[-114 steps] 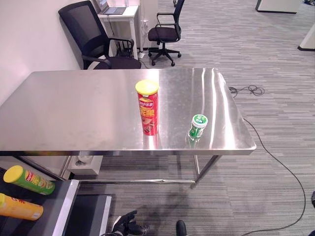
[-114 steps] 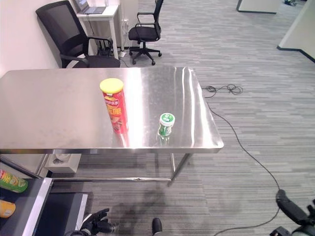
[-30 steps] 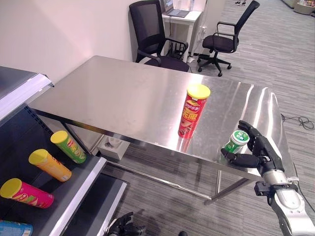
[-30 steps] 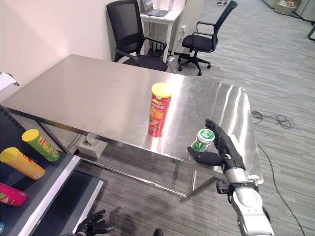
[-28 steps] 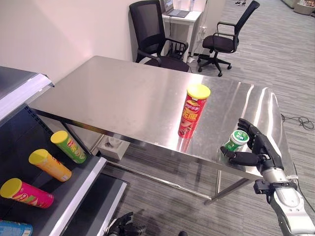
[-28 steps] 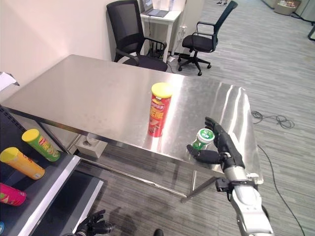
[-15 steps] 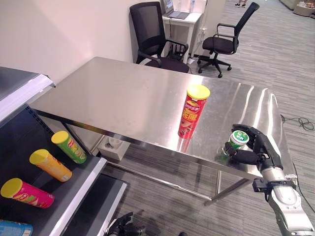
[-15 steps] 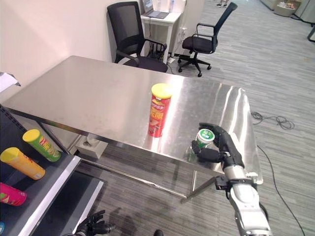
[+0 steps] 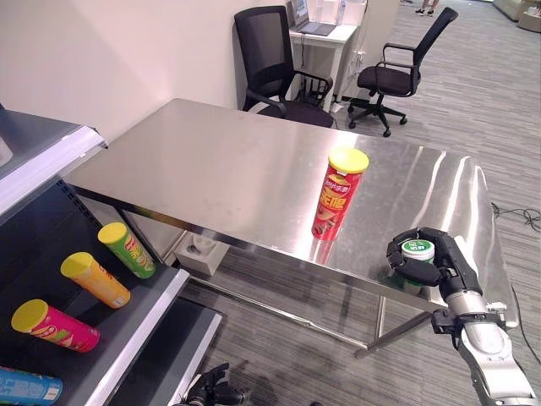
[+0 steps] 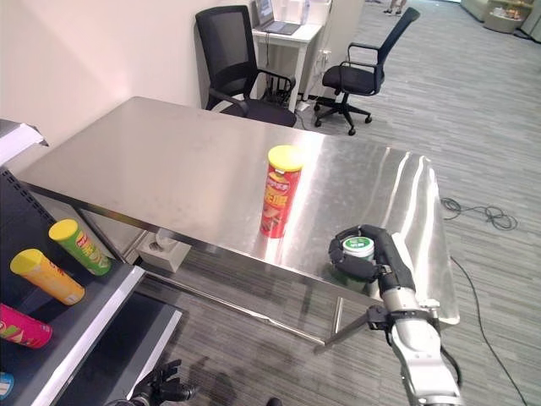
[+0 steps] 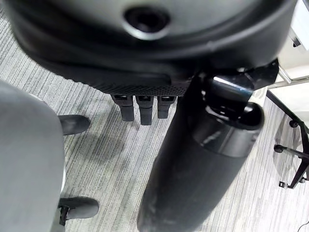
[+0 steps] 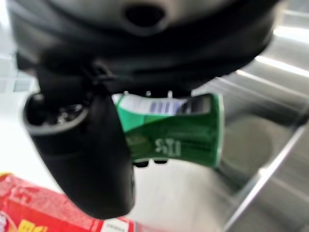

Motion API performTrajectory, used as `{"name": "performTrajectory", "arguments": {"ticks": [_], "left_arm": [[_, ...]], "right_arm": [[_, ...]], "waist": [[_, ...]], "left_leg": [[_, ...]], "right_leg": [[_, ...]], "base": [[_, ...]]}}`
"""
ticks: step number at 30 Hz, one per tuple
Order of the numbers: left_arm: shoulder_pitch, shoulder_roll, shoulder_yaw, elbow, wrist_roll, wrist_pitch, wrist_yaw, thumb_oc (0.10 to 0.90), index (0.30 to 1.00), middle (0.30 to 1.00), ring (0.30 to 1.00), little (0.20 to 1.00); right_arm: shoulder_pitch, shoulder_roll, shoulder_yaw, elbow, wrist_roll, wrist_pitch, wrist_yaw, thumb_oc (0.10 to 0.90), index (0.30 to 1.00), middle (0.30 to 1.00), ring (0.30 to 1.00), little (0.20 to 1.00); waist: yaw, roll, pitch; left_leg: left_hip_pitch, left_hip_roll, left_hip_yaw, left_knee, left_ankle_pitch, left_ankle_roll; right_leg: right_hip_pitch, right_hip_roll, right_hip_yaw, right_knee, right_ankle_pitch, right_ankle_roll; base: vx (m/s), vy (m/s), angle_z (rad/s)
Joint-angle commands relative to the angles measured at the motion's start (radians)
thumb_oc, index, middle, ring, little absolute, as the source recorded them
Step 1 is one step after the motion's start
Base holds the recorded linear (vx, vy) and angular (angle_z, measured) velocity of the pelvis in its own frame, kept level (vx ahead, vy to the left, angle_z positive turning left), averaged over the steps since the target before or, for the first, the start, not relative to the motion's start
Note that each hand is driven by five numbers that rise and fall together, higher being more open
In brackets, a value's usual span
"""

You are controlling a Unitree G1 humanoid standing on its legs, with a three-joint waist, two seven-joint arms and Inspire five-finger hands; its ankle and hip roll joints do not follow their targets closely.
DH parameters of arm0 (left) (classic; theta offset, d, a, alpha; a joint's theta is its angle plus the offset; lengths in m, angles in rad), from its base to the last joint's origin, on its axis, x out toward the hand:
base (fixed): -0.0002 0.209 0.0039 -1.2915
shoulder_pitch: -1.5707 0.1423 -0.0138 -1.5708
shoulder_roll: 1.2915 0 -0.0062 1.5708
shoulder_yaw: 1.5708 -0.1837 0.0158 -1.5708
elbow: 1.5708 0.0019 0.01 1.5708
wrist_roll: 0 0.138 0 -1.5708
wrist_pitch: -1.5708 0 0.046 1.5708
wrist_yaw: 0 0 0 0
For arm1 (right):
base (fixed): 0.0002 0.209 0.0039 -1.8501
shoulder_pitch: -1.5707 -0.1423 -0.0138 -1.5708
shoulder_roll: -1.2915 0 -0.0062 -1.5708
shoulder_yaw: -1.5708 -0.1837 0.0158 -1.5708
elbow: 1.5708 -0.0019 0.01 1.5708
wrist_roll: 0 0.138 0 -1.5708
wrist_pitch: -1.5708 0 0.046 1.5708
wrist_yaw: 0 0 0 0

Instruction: Put the goods on the table back onto the shelves and tidy them up.

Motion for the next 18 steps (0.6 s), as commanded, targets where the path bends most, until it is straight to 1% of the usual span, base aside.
{"name": "performTrajectory", "arguments": {"ticks": [1,4,5,6,8,9,10,14,15,17,18], "left_arm": [[-0.041,0.017,-0.046,0.015,0.054,-0.024,0.016,0.8,0.9,0.9,0.9,0.9],[-0.048,0.017,-0.045,0.015,0.072,-0.026,0.026,0.8,0.9,0.9,0.9,0.9],[-0.054,0.017,-0.045,0.019,0.082,-0.025,0.032,0.8,0.9,0.9,0.9,0.9],[-0.054,0.017,-0.045,0.019,0.083,-0.025,0.033,0.8,0.9,0.9,0.9,0.9],[-0.059,0.018,-0.045,0.021,0.097,-0.024,0.038,0.8,0.9,0.9,0.9,0.9],[-0.06,0.018,-0.045,0.021,0.098,-0.024,0.038,0.8,0.9,0.9,0.9,0.9],[-0.065,0.02,-0.047,0.026,0.115,-0.022,0.045,0.8,0.9,0.9,0.9,0.9],[-0.069,0.021,-0.048,0.03,0.128,-0.022,0.049,0.8,0.9,0.9,0.9,0.9],[-0.07,0.023,-0.048,0.026,0.13,-0.021,0.049,0.8,0.9,0.9,0.9,0.9],[-0.068,0.024,-0.049,0.021,0.133,-0.022,0.048,0.8,0.9,0.9,0.9,0.9],[-0.065,0.023,-0.048,0.02,0.134,-0.023,0.047,0.8,0.9,0.9,0.9,0.9]], "right_arm": [[-0.109,0.003,-0.081,-0.033,-0.007,-0.088,-0.061,0.4,0.3,0.3,0.3,0.3],[-0.113,-0.007,-0.117,-0.073,-0.022,-0.102,-0.09,0.4,0.3,0.3,0.3,0.3],[-0.117,-0.013,-0.144,-0.124,-0.024,-0.115,-0.106,0.4,0.3,0.3,0.3,0.3],[-0.115,-0.013,-0.145,-0.126,-0.025,-0.113,-0.106,0.4,0.3,0.3,0.3,0.3],[-0.123,-0.023,-0.177,-0.2,-0.031,-0.131,-0.117,0.4,0.3,0.3,0.3,0.3],[-0.121,-0.022,-0.179,-0.204,-0.032,-0.129,-0.117,0.4,0.3,0.3,0.3,0.3],[-0.135,-0.033,-0.212,-0.285,-0.02,-0.154,-0.121,0.4,0.3,0.3,0.3,0.3],[-0.141,-0.033,-0.234,-0.353,-0.007,-0.167,-0.118,0.4,0.3,0.3,0.3,0.3],[-0.142,-0.029,-0.237,-0.393,0.006,-0.172,-0.104,0.4,0.3,0.3,0.3,0.3],[-0.137,-0.026,-0.237,-0.416,0.009,-0.172,-0.095,0.4,0.3,0.3,0.3,0.3],[-0.134,-0.021,-0.237,-0.458,0.026,-0.183,-0.082,0.4,0.3,0.3,0.3,0.3]], "waist": [[0.019,-0.057,-0.017],[0.014,-0.057,-0.018],[0.01,-0.055,-0.018],[0.011,-0.055,-0.017],[0.005,-0.055,-0.019],[0.006,-0.055,-0.019],[0.0,-0.055,-0.021],[-0.004,-0.053,-0.023],[-0.007,-0.053,-0.024],[-0.008,-0.053,-0.025],[-0.011,-0.053,-0.025]], "left_leg": [[-0.003,0.016,0.006,0.004,-0.027,-0.021],[-0.001,0.015,0.008,0.004,-0.03,-0.021],[0.0,0.015,0.01,0.004,-0.03,-0.021],[0.0,0.015,0.01,0.004,-0.03,-0.021],[0.001,0.016,0.012,0.004,-0.03,-0.021],[0.001,0.016,0.012,0.004,-0.03,-0.021],[0.001,0.019,0.014,0.004,-0.029,-0.023],[0.001,0.024,0.017,0.004,-0.026,-0.025],[0.0,0.029,0.021,0.004,-0.021,-0.029],[-0.001,0.031,0.022,0.004,-0.018,-0.03],[-0.005,0.04,0.025,0.004,-0.011,-0.035]], "right_leg": [[0.083,-0.042,0.018,0.013,-0.066,0.055],[0.084,-0.041,0.02,0.014,-0.066,0.055],[0.083,-0.04,0.022,0.015,-0.066,0.056],[0.083,-0.04,0.022,0.015,-0.066,0.056],[0.082,-0.039,0.023,0.015,-0.066,0.056],[0.082,-0.039,0.023,0.016,-0.066,0.056],[0.081,-0.037,0.024,0.016,-0.066,0.056],[0.078,-0.033,0.027,0.016,-0.065,0.054],[0.076,-0.03,0.03,0.016,-0.065,0.052],[0.074,-0.027,0.031,0.015,-0.065,0.051],[0.07,-0.021,0.034,0.014,-0.064,0.049]], "base": [[0.0,0.0,0.0],[0.0,0.0,0.0],[0.0,0.0,0.0],[0.0,0.0,0.0],[0.0,0.0,0.0],[-0.03,-0.043,-0.01],[-0.02,-0.034,-0.01],[-0.05,-0.056,-0.01],[-0.04,-0.048,-0.04],[-0.06,-0.079,-0.05],[-0.1,-0.12,-0.02]]}}
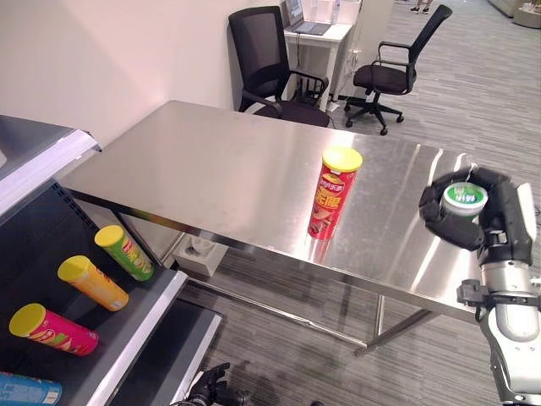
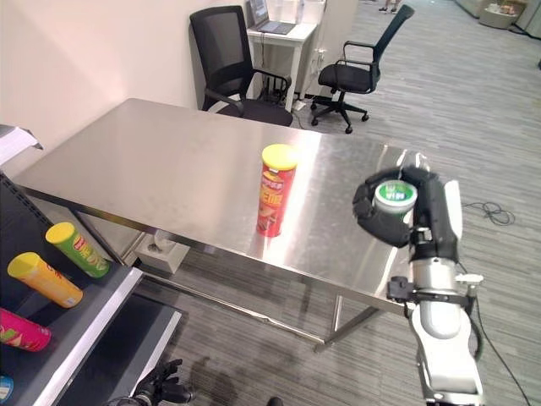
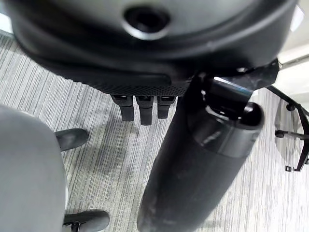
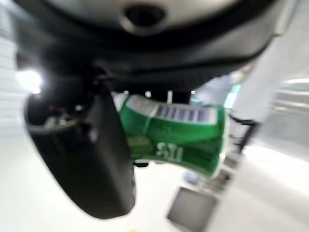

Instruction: Put the goods on the table back onto the shelves and tidy them up.

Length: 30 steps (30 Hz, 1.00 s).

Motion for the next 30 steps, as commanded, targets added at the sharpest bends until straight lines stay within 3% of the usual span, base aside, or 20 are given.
{"name": "performTrajectory", "arguments": {"ticks": [1,7,11,13,14,20,21,22,24,25,26,27,28,30], "left_arm": [[-0.055,0.026,-0.039,0.015,0.035,-0.024,0.004,0.8,0.9,0.9,0.9,0.9],[-0.035,0.021,-0.008,0.038,0.003,-0.018,0.008,0.8,0.9,0.9,0.9,0.9],[-0.041,0.015,0.024,0.041,-0.06,-0.008,0.021,0.8,0.9,0.9,0.9,0.9],[-0.048,0.006,0.026,0.057,-0.066,-0.005,0.034,0.8,0.9,0.9,0.9,0.9],[-0.048,0.005,0.028,0.057,-0.065,-0.005,0.034,0.8,0.9,0.9,0.9,0.9],[-0.049,0.0,-0.01,0.018,-0.066,-0.015,0.045,0.8,0.9,0.9,0.9,0.9],[-0.061,0.003,-0.019,0.004,-0.096,-0.025,0.057,0.8,0.9,0.9,0.9,0.9],[-0.062,0.003,-0.018,0.004,-0.096,-0.025,0.057,0.8,0.9,0.9,0.9,0.9],[-0.09,0.0,-0.023,-0.004,-0.133,-0.032,0.075,0.8,0.9,0.9,0.9,0.9],[-0.093,-0.001,-0.019,-0.011,-0.154,-0.033,0.077,0.8,0.9,0.9,0.9,0.9],[-0.086,-0.002,0.005,-0.018,-0.215,-0.032,0.082,0.8,0.9,0.9,0.9,0.9],[-0.083,-0.003,0.019,-0.015,-0.231,-0.032,0.083,0.8,0.9,0.9,0.9,0.9],[-0.082,-0.003,0.02,-0.014,-0.231,-0.032,0.082,0.8,0.9,0.9,0.9,0.9],[-0.086,-0.007,0.039,0.02,-0.218,-0.025,0.078,0.8,0.9,0.9,0.9,0.9]], "right_arm": [[-0.089,-0.018,-0.075,-0.128,0.058,-0.11,0.001,0.4,0.3,0.3,0.3,0.3],[-0.123,0.005,-0.035,-0.249,0.168,-0.155,0.043,0.4,0.3,0.3,0.3,0.3],[-0.183,0.019,0.096,-0.294,0.237,-0.155,0.081,0.4,0.3,0.3,0.3,0.3],[-0.231,0.053,0.291,-0.347,0.305,-0.132,0.145,0.4,0.3,0.3,0.3,0.3],[-0.233,0.053,0.293,-0.345,0.306,-0.132,0.145,0.4,0.3,0.3,0.3,0.3],[-0.32,0.112,0.593,-0.342,0.342,-0.085,0.233,0.4,0.3,0.3,0.3,0.3],[-0.367,0.133,0.668,-0.324,0.345,-0.087,0.245,0.4,0.3,0.3,0.3,0.3],[-0.369,0.134,0.669,-0.322,0.345,-0.088,0.245,0.4,0.3,0.3,0.3,0.3],[-0.437,0.154,0.742,-0.275,0.32,-0.084,0.236,0.4,0.3,0.3,0.3,0.3],[-0.464,0.162,0.774,-0.245,0.311,-0.077,0.23,0.4,0.3,0.3,0.3,0.3],[-0.481,0.177,0.833,-0.205,0.311,-0.066,0.229,0.4,0.3,0.3,0.3,0.3],[-0.475,0.173,0.845,-0.193,0.309,-0.06,0.234,0.4,0.3,0.3,0.3,0.3],[-0.476,0.173,0.847,-0.192,0.309,-0.061,0.234,0.4,0.3,0.3,0.3,0.3],[-0.446,0.159,0.855,-0.177,0.298,-0.055,0.251,0.4,0.3,0.3,0.3,0.3]], "waist": [[0.01,-0.063,-0.023],[0.01,-0.063,-0.02],[0.02,-0.067,-0.008],[0.034,-0.07,-0.008],[0.033,-0.07,-0.007],[0.07,-0.068,0.004],[0.093,-0.068,0.043],[0.09,-0.069,0.041],[0.101,-0.071,0.079],[0.101,-0.07,0.083],[0.099,-0.07,0.094],[0.088,-0.07,0.092],[0.086,-0.069,0.093],[0.06,-0.069,0.091]], "left_leg": [[-0.014,0.037,0.018,0.004,-0.011,-0.034],[-0.006,0.071,0.038,0.004,0.01,-0.046],[-0.001,0.084,0.054,0.031,0.018,-0.052],[0.004,0.097,0.063,0.04,0.024,-0.056],[0.005,0.098,0.064,0.039,0.024,-0.056],[-0.013,0.113,0.037,0.007,0.069,-0.066],[-0.079,0.118,0.004,0.015,0.112,-0.083],[-0.084,0.117,0.002,0.014,0.116,-0.082],[-0.167,0.114,0.021,0.035,0.14,-0.075],[-0.182,0.113,0.05,0.049,0.132,-0.064],[-0.182,0.114,0.116,0.119,0.085,-0.053],[-0.161,0.12,0.144,0.152,0.037,-0.061],[-0.162,0.122,0.143,0.158,0.031,-0.062],[-0.12,0.139,0.229,0.216,-0.016,-0.067]], "right_leg": [[0.07,-0.026,0.026,0.014,-0.065,0.048],[0.065,0.01,0.051,0.013,-0.084,0.033],[0.073,0.02,0.065,0.013,-0.086,0.02],[0.079,0.033,0.067,0.013,-0.09,0.011],[0.08,0.033,0.067,0.013,-0.09,0.011],[0.074,0.038,0.035,0.013,-0.088,0.009],[0.069,0.032,-0.006,0.013,-0.094,0.009],[0.065,0.031,-0.009,0.013,-0.092,0.009],[0.027,0.0,-0.082,0.015,-0.082,0.014],[0.011,-0.014,-0.111,0.018,-0.078,0.013],[0.005,-0.04,-0.164,0.023,-0.073,0.007],[0.013,-0.047,-0.176,0.023,-0.081,0.011],[0.016,-0.046,-0.176,0.023,-0.082,0.012],[0.016,-0.061,-0.223,0.027,-0.082,0.004]], "base": [[-0.08,-0.099,-0.01],[-0.08,-0.101,-0.07],[-0.07,-0.071,-0.2],[-0.06,-0.082,-0.21],[-0.04,-0.048,-0.11],[-0.08,-0.029,0.07],[-0.19,-0.019,0.52],[-0.28,-0.012,0.69],[-0.28,0.009,0.81],[-0.32,0.027,0.98],[-0.2,0.024,1.12],[-0.12,0.015,1.4],[-0.06,0.026,1.63],[-0.14,0.064,1.48]]}}
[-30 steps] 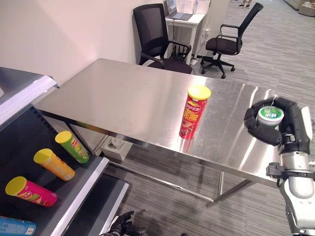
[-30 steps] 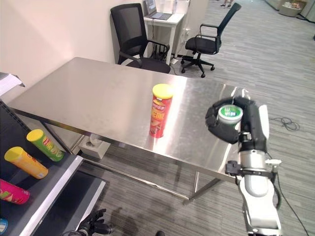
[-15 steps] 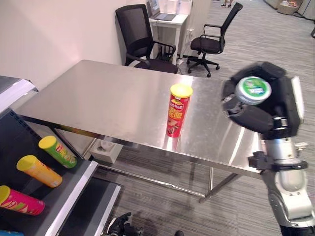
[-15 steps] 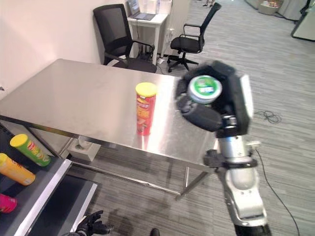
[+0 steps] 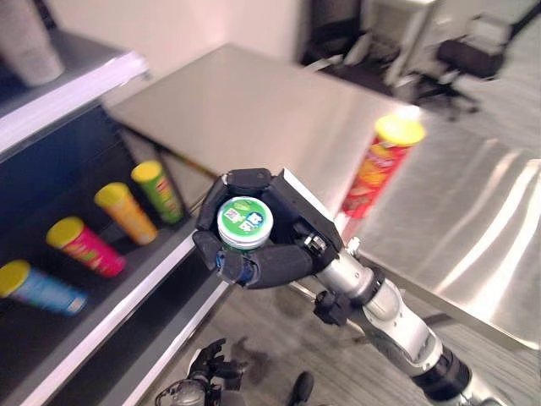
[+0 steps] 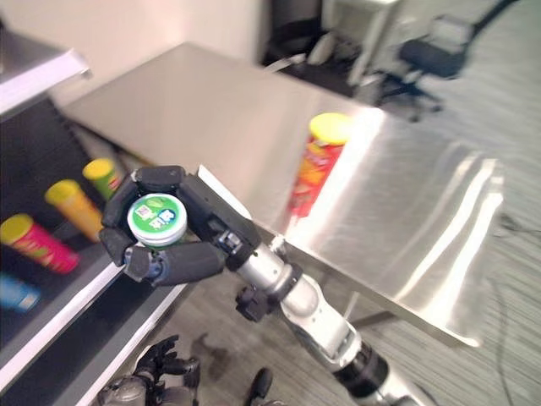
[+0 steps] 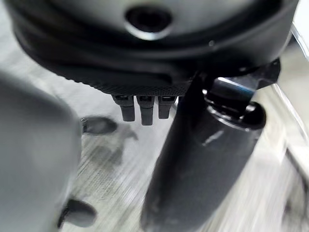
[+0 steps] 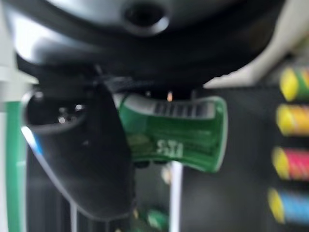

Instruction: Put the goods on the table back onto the shelves and tidy them up.

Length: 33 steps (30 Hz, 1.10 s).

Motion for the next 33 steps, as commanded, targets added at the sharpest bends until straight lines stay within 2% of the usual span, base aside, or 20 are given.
{"name": "performTrajectory", "arguments": {"ticks": [1,3,5,8,10,12,13,14,15,18,19,23,25,26,28,30,31,32,33], "left_arm": [[0.025,0.007,-0.011,0.065,-0.007,-0.021,0.004,0.8,0.9,0.9,0.9,0.9],[0.023,0.009,-0.006,0.097,0.056,-0.004,-0.009,0.8,0.9,0.9,0.9,0.9],[0.021,0.012,-0.01,0.122,0.134,0.006,-0.021,0.8,0.9,0.9,0.9,0.9],[0.029,0.012,-0.017,0.126,0.196,0.008,-0.046,0.8,0.9,0.9,0.9,0.9],[0.032,0.01,-0.037,0.11,0.216,0.012,-0.06,0.8,0.9,0.9,0.9,0.9],[0.031,0.004,-0.048,0.093,0.222,0.006,-0.057,0.8,0.9,0.9,0.9,0.9],[0.032,-0.013,-0.073,0.069,0.226,0.007,-0.057,0.8,0.9,0.9,0.9,0.9],[0.033,-0.013,-0.076,0.068,0.226,0.008,-0.057,0.8,0.9,0.9,0.9,0.9],[0.036,-0.019,-0.088,0.057,0.232,0.007,-0.06,0.8,0.9,0.9,0.9,0.9],[0.033,-0.02,-0.096,0.068,0.249,0.014,-0.044,0.8,0.9,0.9,0.9,0.9],[0.032,-0.018,-0.091,0.071,0.252,0.014,-0.034,0.8,0.9,0.9,0.9,0.9],[0.035,0.004,-0.062,0.074,0.259,0.011,-0.015,0.8,0.9,0.9,0.9,0.9],[0.032,0.015,-0.05,0.077,0.246,0.011,-0.005,0.8,0.9,0.9,0.9,0.9],[0.029,0.021,-0.043,0.081,0.238,0.012,-0.001,0.8,0.9,0.9,0.9,0.9],[0.02,0.029,-0.028,0.09,0.223,0.012,0.013,0.8,0.9,0.9,0.9,0.9],[0.02,0.029,-0.028,0.099,0.218,0.014,0.018,0.8,0.9,0.9,0.9,0.9],[0.023,0.026,-0.033,0.104,0.218,0.015,0.02,0.8,0.9,0.9,0.9,0.9],[0.027,0.021,-0.042,0.109,0.218,0.016,0.018,0.8,0.9,0.9,0.9,0.9],[0.027,0.021,-0.042,0.109,0.218,0.016,0.018,0.8,0.9,0.9,0.9,0.9]], "right_arm": [[0.023,0.028,-0.061,-0.129,-0.005,-0.088,0.033,0.4,0.3,0.3,0.3,0.3],[0.09,-0.008,-0.093,-0.125,-0.028,-0.08,0.052,0.4,0.3,0.3,0.3,0.3],[0.181,-0.042,-0.142,-0.11,-0.025,-0.076,0.069,0.4,0.3,0.3,0.3,0.3],[0.305,-0.079,-0.219,-0.113,-0.049,-0.066,0.087,0.4,0.3,0.3,0.3,0.3],[0.357,-0.084,-0.262,-0.137,-0.098,-0.066,0.066,0.4,0.3,0.3,0.3,0.3],[0.403,-0.067,-0.303,-0.132,-0.144,-0.064,0.034,0.4,0.3,0.3,0.3,0.3],[0.428,-0.036,-0.343,-0.135,-0.252,-0.055,-0.029,0.4,0.3,0.3,0.3,0.3],[0.43,-0.034,-0.343,-0.137,-0.258,-0.054,-0.033,0.4,0.3,0.3,0.3,0.3],[0.435,-0.021,-0.354,-0.132,-0.309,-0.045,-0.059,0.4,0.3,0.3,0.3,0.3],[0.449,0.019,-0.363,-0.159,-0.417,-0.024,-0.109,0.4,0.3,0.3,0.3,0.3],[0.447,0.027,-0.356,-0.166,-0.454,-0.017,-0.127,0.4,0.3,0.3,0.3,0.3],[0.43,0.038,-0.324,-0.181,-0.531,-0.002,-0.149,0.4,0.3,0.3,0.3,0.3],[0.413,0.044,-0.305,-0.176,-0.538,-0.003,-0.155,0.4,0.3,0.3,0.3,0.3],[0.402,0.051,-0.294,-0.172,-0.54,-0.004,-0.156,0.4,0.3,0.3,0.3,0.3],[0.392,0.055,-0.282,-0.164,-0.533,-0.001,-0.152,0.4,0.3,0.3,0.3,0.3],[0.412,0.046,-0.293,-0.17,-0.529,-0.008,-0.146,0.4,0.3,0.3,0.3,0.3],[0.433,0.037,-0.308,-0.177,-0.531,-0.012,-0.147,0.4,0.3,0.3,0.3,0.3],[0.45,0.029,-0.319,-0.184,-0.536,-0.016,-0.149,0.4,0.3,0.3,0.3,0.3],[0.45,0.029,-0.319,-0.185,-0.536,-0.016,-0.149,0.4,0.3,0.3,0.3,0.3]], "waist": [[-0.061,-0.015,-0.04],[-0.098,-0.01,-0.052],[-0.134,0.005,-0.067],[-0.169,0.04,-0.095],[-0.186,0.051,-0.097],[-0.201,0.053,-0.098],[-0.212,0.06,-0.097],[-0.211,0.059,-0.097],[-0.217,0.062,-0.092],[-0.218,0.045,-0.074],[-0.215,0.033,-0.062],[-0.189,-0.006,-0.039],[-0.19,-0.02,-0.025],[-0.201,-0.025,-0.017],[-0.215,-0.023,-0.01],[-0.228,-0.017,-0.014],[-0.236,-0.015,-0.018],[-0.247,-0.007,-0.022],[-0.246,-0.007,-0.022]], "left_leg": [[0.106,0.062,0.098,0.121,-0.073,-0.039],[0.179,0.099,0.195,0.143,-0.073,-0.059],[0.239,0.139,0.252,0.142,-0.042,-0.089],[0.294,0.155,0.245,0.086,0.012,-0.128],[0.305,0.148,0.224,0.054,-0.002,-0.122],[0.33,0.128,0.244,-0.001,-0.04,-0.113],[0.341,0.068,0.234,-0.066,-0.097,-0.076],[0.343,0.062,0.233,-0.071,-0.098,-0.071],[0.347,0.037,0.23,-0.089,-0.113,-0.059],[0.342,-0.031,0.21,-0.103,-0.152,-0.017],[0.34,-0.056,0.204,-0.105,-0.168,-0.003],[0.31,-0.105,0.186,-0.106,-0.177,0.02],[0.294,-0.101,0.167,-0.106,-0.168,0.019],[0.291,-0.096,0.158,-0.106,-0.163,0.019],[0.282,-0.093,0.14,-0.106,-0.159,0.032],[0.265,-0.101,0.108,-0.106,-0.148,0.054],[0.247,-0.106,0.105,-0.106,-0.121,0.065],[0.245,-0.107,0.093,-0.106,-0.118,0.073],[0.245,-0.107,0.093,-0.106,-0.118,0.073]], "right_leg": [[0.073,-0.035,0.051,0.017,-0.077,0.1],[0.069,-0.053,-0.013,0.021,-0.074,0.096],[0.065,-0.072,-0.07,0.032,-0.072,0.097],[0.044,-0.092,-0.106,0.06,-0.065,0.103],[0.023,-0.117,-0.105,0.081,-0.039,0.118],[0.002,-0.153,-0.106,0.097,-0.012,0.139],[-0.02,-0.203,-0.1,0.119,0.025,0.167],[-0.021,-0.209,-0.099,0.121,0.028,0.172],[-0.031,-0.23,-0.102,0.134,0.049,0.185],[-0.045,-0.296,-0.088,0.148,0.137,0.238],[-0.051,-0.33,-0.084,0.147,0.205,0.274],[-0.034,-0.359,-0.113,0.069,0.271,0.295],[-0.04,-0.355,-0.077,0.055,0.297,0.299],[-0.052,-0.347,-0.024,0.054,0.292,0.299],[-0.071,-0.297,0.128,0.099,0.205,0.29],[-0.056,-0.228,0.235,0.17,0.109,0.258],[-0.061,-0.188,0.275,0.215,0.067,0.227],[-0.073,-0.146,0.329,0.271,0.029,0.214],[-0.074,-0.146,0.33,0.272,0.028,0.214]], "base": [[-0.14,0.087,0.78],[-0.13,0.129,0.99],[-0.12,0.21,1.76],[-0.06,0.261,0.8],[-0.09,0.292,0.74],[-0.18,0.394,0.49],[-0.17,0.391,0.39],[-0.17,0.447,0.47],[-0.11,0.307,0.33],[-0.14,0.32,0.08],[-0.17,0.259,-0.07],[-0.18,0.158,-0.02],[-0.15,0.03,0.2],[-0.1,0.052,0.7],[-0.07,0.126,0.92],[-0.07,0.128,0.25],[-0.07,0.097,0.02],[-0.06,0.052,0.57],[0.04,0.086,0.47]]}}
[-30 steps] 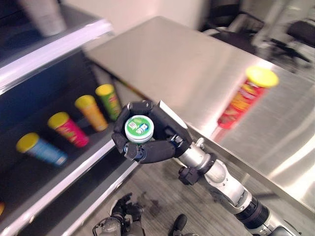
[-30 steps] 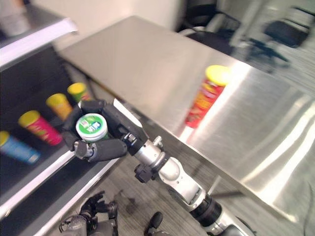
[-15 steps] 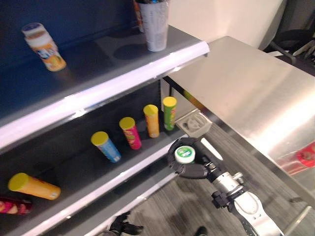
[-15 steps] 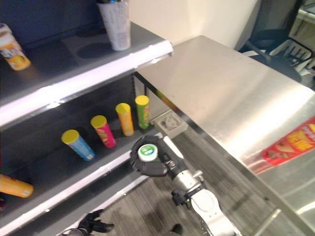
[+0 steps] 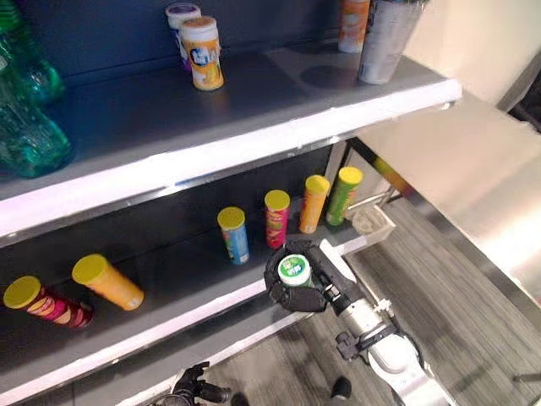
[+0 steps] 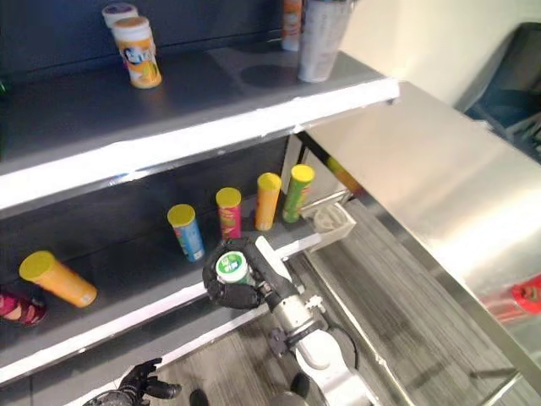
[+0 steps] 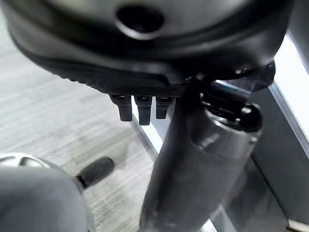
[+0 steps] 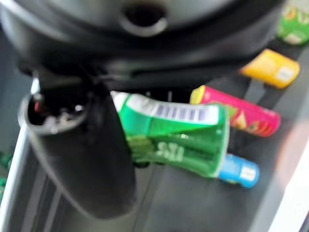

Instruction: Put the goods on the table back onto the shelves and tidy them up.

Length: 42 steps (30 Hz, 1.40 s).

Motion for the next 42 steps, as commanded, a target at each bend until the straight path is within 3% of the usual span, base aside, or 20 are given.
{"name": "performTrajectory", "arguments": {"ticks": [1,5,12,18,21,24,26,27,31,32,34,39,42], "left_arm": [[-0.017,-0.025,-0.041,0.025,0.015,-0.025,-0.005,0.8,0.9,0.9,0.9,0.9],[-0.01,-0.03,-0.074,0.025,0.043,-0.037,-0.011,0.8,0.9,0.9,0.9,0.9],[0.032,-0.044,-0.057,0.01,0.004,-0.032,-0.003,0.8,0.9,0.9,0.9,0.9],[0.047,-0.043,-0.045,0.006,-0.032,-0.016,-0.004,0.8,0.9,0.9,0.9,0.9],[0.056,-0.035,-0.025,0.027,-0.06,0.01,-0.015,0.8,0.9,0.9,0.9,0.9],[0.057,-0.033,-0.013,0.032,-0.07,0.015,-0.015,0.8,0.9,0.9,0.9,0.9],[0.076,-0.029,-0.013,0.039,-0.097,0.026,-0.001,0.8,0.9,0.9,0.9,0.9],[0.084,-0.037,-0.025,0.047,-0.091,0.028,-0.012,0.8,0.9,0.9,0.9,0.9],[0.076,-0.037,-0.031,0.047,-0.095,0.049,-0.037,0.8,0.9,0.9,0.9,0.9],[0.07,-0.048,-0.053,0.051,-0.101,0.056,0.01,0.8,0.9,0.9,0.9,0.9],[0.076,-0.058,-0.086,0.049,-0.079,0.053,0.0,0.8,0.9,0.9,0.9,0.9],[0.056,-0.038,-0.127,0.053,-0.099,0.063,0.001,0.8,0.9,0.9,0.9,0.9],[0.048,-0.03,-0.135,0.059,-0.103,0.064,0.001,0.8,0.9,0.9,0.9,0.9]], "right_arm": [[-0.036,0.019,-0.052,-0.186,-0.011,-0.103,-0.043,0.4,0.3,0.3,0.3,0.3],[-0.008,0.009,-0.086,-0.191,-0.045,-0.12,-0.076,0.4,0.3,0.3,0.3,0.3],[-0.059,0.006,-0.113,-0.248,-0.048,-0.144,-0.106,0.4,0.3,0.3,0.3,0.3],[-0.251,0.024,-0.078,-0.264,0.02,-0.144,-0.116,0.4,0.3,0.3,0.3,0.3],[-0.408,0.043,-0.058,-0.244,0.132,-0.123,-0.12,0.4,0.3,0.3,0.3,0.3],[-0.44,0.047,-0.057,-0.24,0.146,-0.122,-0.125,0.4,0.3,0.3,0.3,0.3],[-0.595,0.057,-0.057,-0.211,0.178,-0.102,-0.158,0.4,0.3,0.3,0.3,0.3],[-0.664,0.081,-0.031,-0.162,0.191,-0.073,-0.178,0.4,0.3,0.3,0.3,0.3],[-0.725,0.074,-0.015,-0.094,0.186,-0.055,-0.204,0.4,0.3,0.3,0.3,0.3],[-0.775,0.073,-0.006,-0.063,0.176,-0.045,-0.22,0.4,0.3,0.3,0.3,0.3],[-0.821,0.102,0.007,0.007,0.164,-0.022,-0.258,0.4,0.3,0.3,0.3,0.3],[-1.073,0.097,0.048,0.367,0.159,0.056,-0.329,0.4,0.3,0.3,0.3,0.3],[-1.146,0.118,0.062,0.479,0.141,0.077,-0.349,0.4,0.3,0.3,0.3,0.3]], "waist": [[-0.058,-0.011,-0.029],[-0.061,-0.018,-0.055],[-0.019,-0.014,-0.11],[0.029,-0.025,-0.139],[0.056,-0.038,-0.153],[0.06,-0.04,-0.155],[0.081,-0.048,-0.169],[0.088,-0.05,-0.17],[0.098,-0.054,-0.174],[0.101,-0.058,-0.178],[0.106,-0.058,-0.178],[0.135,-0.071,-0.189],[0.142,-0.074,-0.19]], "left_leg": [[0.053,0.038,0.022,0.009,-0.096,-0.039],[0.042,0.022,-0.026,0.009,-0.089,-0.041],[0.03,0.034,-0.032,0.009,-0.082,-0.054],[0.039,0.045,-0.051,0.009,-0.074,-0.064],[0.043,0.047,-0.065,0.009,-0.073,-0.069],[0.043,0.047,-0.067,0.009,-0.072,-0.07],[0.045,0.05,-0.077,0.009,-0.071,-0.071],[0.045,0.05,-0.08,0.009,-0.071,-0.074],[0.043,0.05,-0.09,0.009,-0.07,-0.077],[0.045,0.05,-0.093,0.009,-0.071,-0.076],[0.047,0.049,-0.097,0.009,-0.072,-0.077],[0.046,0.046,-0.116,0.009,-0.072,-0.08],[0.045,0.046,-0.121,0.009,-0.071,-0.08]], "right_leg": [[-0.04,0.218,0.136,0.079,-0.161,-0.072],[0.008,0.296,0.205,-0.028,-0.184,-0.102],[0.081,0.314,0.196,-0.174,-0.156,-0.112],[0.119,0.324,0.175,-0.21,-0.161,-0.125],[0.13,0.326,0.165,-0.218,-0.161,-0.132],[0.134,0.327,0.161,-0.221,-0.161,-0.133],[0.14,0.33,0.151,-0.226,-0.162,-0.139],[0.142,0.331,0.149,-0.225,-0.165,-0.142],[0.145,0.332,0.146,-0.224,-0.169,-0.146],[0.147,0.332,0.143,-0.225,-0.169,-0.147],[0.151,0.335,0.142,-0.225,-0.176,-0.15],[0.157,0.337,0.134,-0.226,-0.18,-0.157],[0.158,0.338,0.133,-0.226,-0.181,-0.158]], "base": [[0.06,0.047,0.55],[0.04,-0.067,0.39],[0.04,-0.083,0.14],[0.03,-0.067,0.07],[0.02,-0.068,0.13],[0.02,-0.036,0.15],[0.03,-0.07,0.16],[0.01,-0.037,0.1],[0.01,-0.027,0.15],[0.01,-0.023,0.06],[0.0,0.0,0.0],[0.0,0.001,0.03],[0.0,0.007,0.1]]}}
